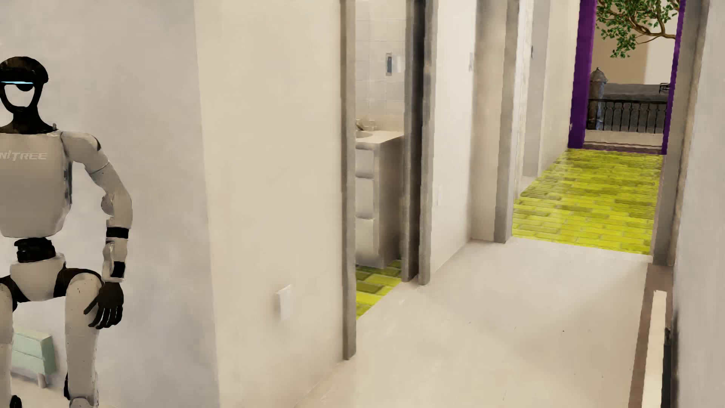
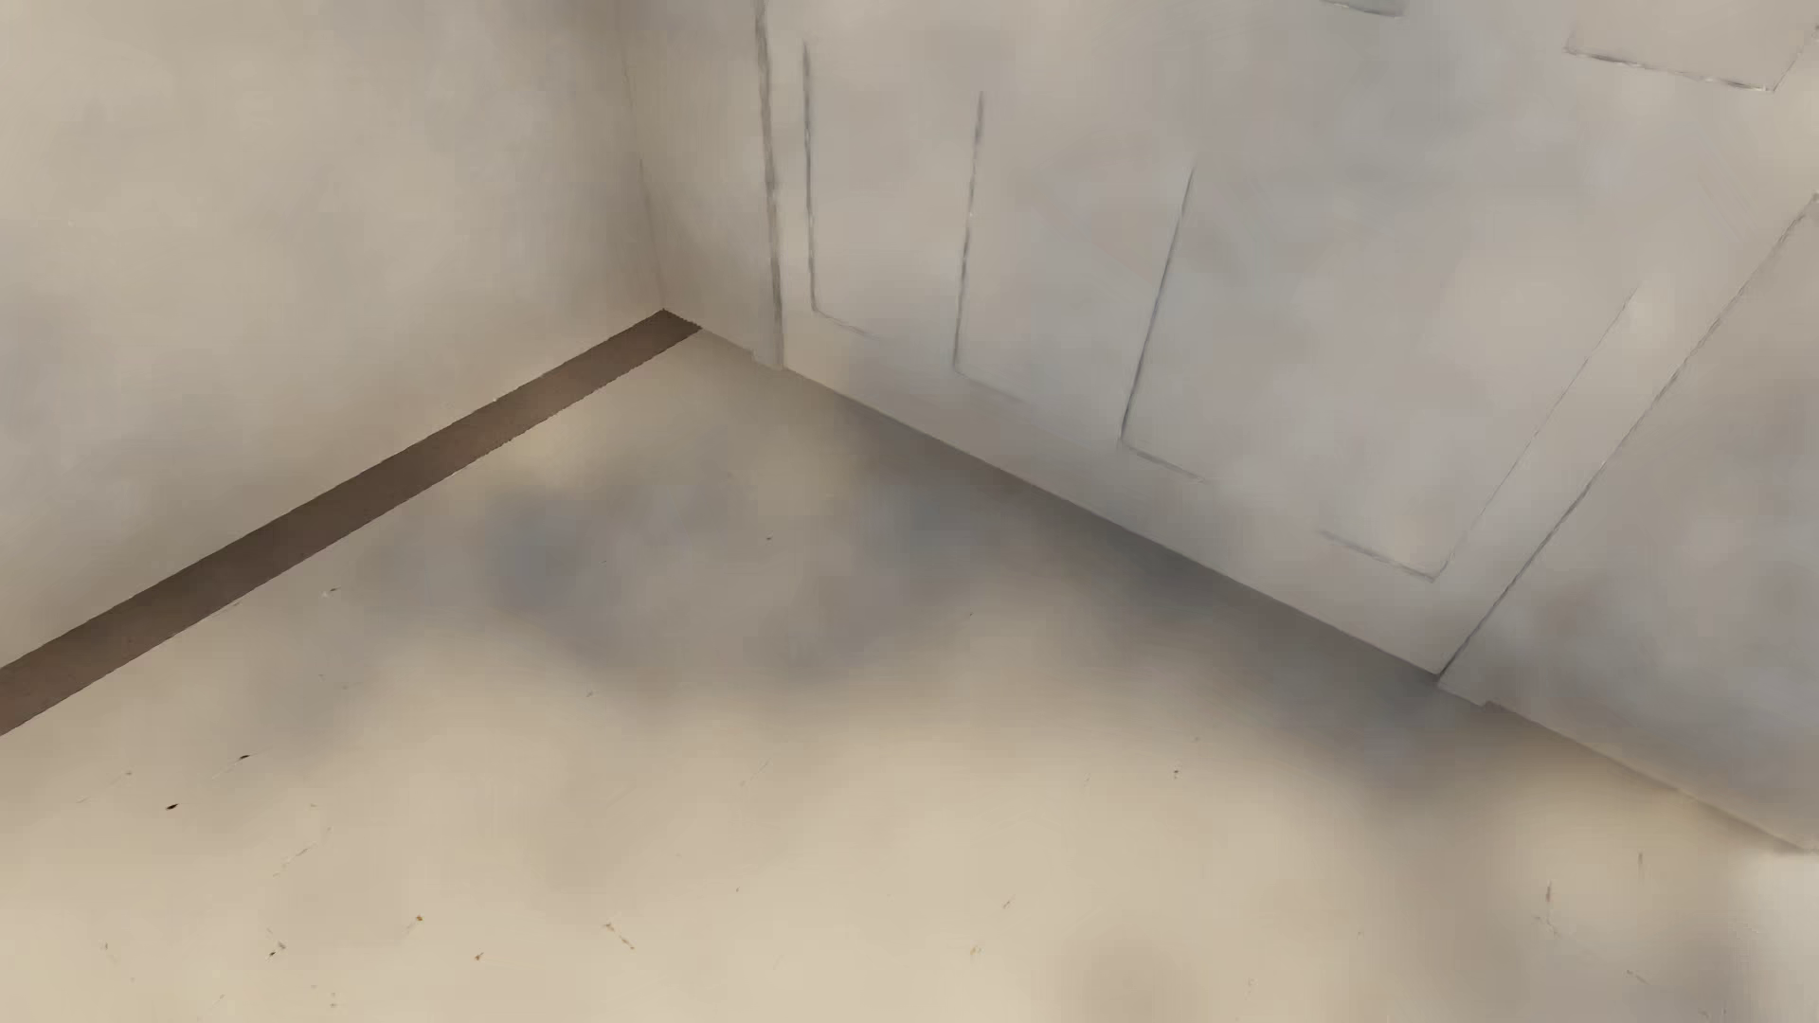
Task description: Circle the corner
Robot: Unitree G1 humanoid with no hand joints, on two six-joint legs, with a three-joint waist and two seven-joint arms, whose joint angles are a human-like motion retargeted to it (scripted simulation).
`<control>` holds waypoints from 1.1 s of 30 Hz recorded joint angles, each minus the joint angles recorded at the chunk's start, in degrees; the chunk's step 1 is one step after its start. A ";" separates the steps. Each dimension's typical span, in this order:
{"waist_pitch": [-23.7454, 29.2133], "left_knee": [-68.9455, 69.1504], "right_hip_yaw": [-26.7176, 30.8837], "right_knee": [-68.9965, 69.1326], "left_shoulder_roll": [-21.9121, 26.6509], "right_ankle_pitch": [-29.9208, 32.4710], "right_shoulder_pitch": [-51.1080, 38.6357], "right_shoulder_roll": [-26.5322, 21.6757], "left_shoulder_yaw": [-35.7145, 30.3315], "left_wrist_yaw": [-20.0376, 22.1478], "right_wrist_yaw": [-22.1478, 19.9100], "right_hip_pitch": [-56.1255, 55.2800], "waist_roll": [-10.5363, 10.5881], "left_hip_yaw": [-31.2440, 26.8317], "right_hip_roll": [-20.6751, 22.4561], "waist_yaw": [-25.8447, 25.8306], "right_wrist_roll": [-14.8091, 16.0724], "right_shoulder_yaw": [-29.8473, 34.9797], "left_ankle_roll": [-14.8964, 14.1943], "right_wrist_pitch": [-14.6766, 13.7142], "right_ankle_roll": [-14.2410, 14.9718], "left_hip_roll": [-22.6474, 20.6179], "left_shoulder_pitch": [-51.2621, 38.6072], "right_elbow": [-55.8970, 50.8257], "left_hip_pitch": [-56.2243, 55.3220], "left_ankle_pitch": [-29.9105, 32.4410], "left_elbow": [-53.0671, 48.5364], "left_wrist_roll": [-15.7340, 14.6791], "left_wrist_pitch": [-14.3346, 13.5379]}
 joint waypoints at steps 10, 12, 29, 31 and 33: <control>1.34 2.31 0.00 -30.19 -1.53 17.90 -6.13 -4.11 -3.97 0.00 0.00 -0.80 3.63 0.00 2.61 3.04 0.00 -18.45 0.00 0.00 0.00 6.90 6.08 -5.13 18.40 5.48 3.14 0.00 0.00; -0.06 22.08 0.00 -29.40 -1.06 10.81 -7.95 -4.59 -15.29 0.00 0.00 3.57 5.05 0.00 2.56 2.33 0.00 -18.00 0.00 0.00 0.00 9.28 7.39 -3.95 4.93 18.14 10.19 0.00 0.00; -3.86 4.10 0.00 -4.44 -2.51 13.28 -5.94 -2.26 -10.51 0.00 0.00 14.60 0.97 0.00 -1.73 12.42 0.00 -15.55 0.00 0.00 0.00 -1.80 10.34 -7.38 -15.19 3.97 5.27 0.00 0.00; -2.14 3.06 0.00 6.39 -1.46 9.40 -5.10 -1.74 -4.92 0.00 0.00 7.66 1.82 0.00 -3.59 7.51 0.00 -10.13 0.00 0.00 0.00 -1.99 5.81 -4.53 -9.20 -0.18 3.39 0.00 0.00; -0.47 1.58 0.00 2.20 -0.67 0.54 -3.58 -1.44 4.40 0.00 0.00 3.12 2.91 0.00 -2.11 5.40 0.00 -6.76 0.00 0.00 0.00 -1.25 2.94 -2.95 -2.80 -2.45 -2.23 0.00 0.00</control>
